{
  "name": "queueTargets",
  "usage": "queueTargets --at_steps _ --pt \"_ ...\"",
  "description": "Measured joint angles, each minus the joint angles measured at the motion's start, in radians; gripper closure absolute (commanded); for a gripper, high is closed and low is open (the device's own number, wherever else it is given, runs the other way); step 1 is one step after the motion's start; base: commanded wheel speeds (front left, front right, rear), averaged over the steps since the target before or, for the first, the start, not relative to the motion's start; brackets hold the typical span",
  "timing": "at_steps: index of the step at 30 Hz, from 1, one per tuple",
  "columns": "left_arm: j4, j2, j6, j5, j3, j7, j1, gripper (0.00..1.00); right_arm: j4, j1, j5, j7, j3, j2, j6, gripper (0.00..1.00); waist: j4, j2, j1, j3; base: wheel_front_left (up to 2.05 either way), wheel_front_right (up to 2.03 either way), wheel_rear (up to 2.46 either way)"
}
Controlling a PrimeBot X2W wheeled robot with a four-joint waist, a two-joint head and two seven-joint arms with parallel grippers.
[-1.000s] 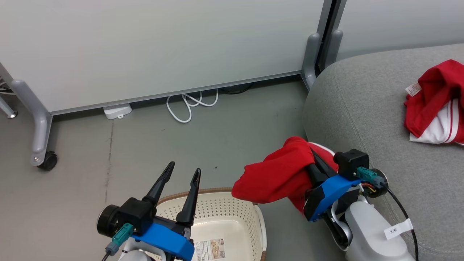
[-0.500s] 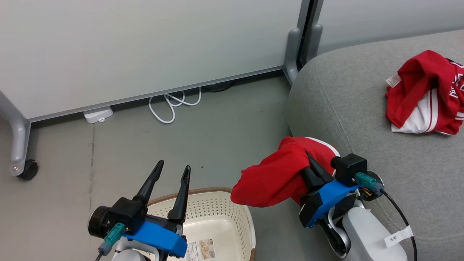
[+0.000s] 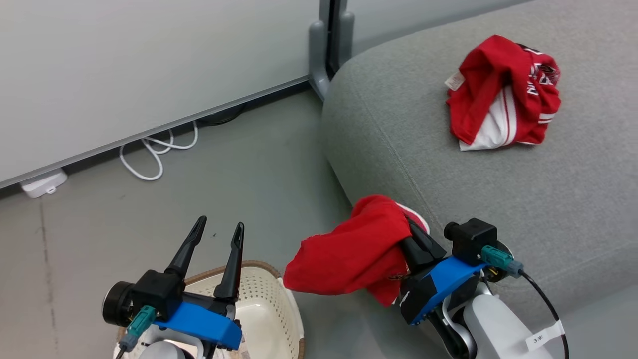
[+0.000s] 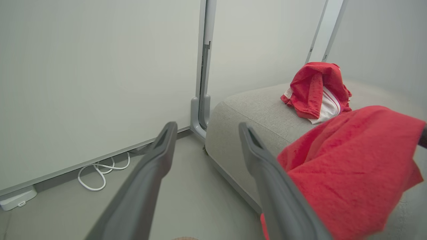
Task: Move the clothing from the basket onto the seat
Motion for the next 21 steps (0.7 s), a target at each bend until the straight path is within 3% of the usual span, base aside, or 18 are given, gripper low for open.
queueTargets --at_steps 13,21 --pt "0.005 0.031 0.0 0.006 -0.02 0.0 -0.016 0.0 -0.047 0.037 -0.014 -0.001 -0.018 -0.001 0.0 1.0 -0.187 0.0 0.0 0.048 0.0 0.0 0.0" --pt "0.018 0.041 0.0 -0.001 -0.051 0.0 -0.031 0.0 -0.06 0.059 0.022 -0.008 -0.028 -0.001 0.0 1.0 -0.243 0.0 0.0 0.06 0.0 0.0 0.0"
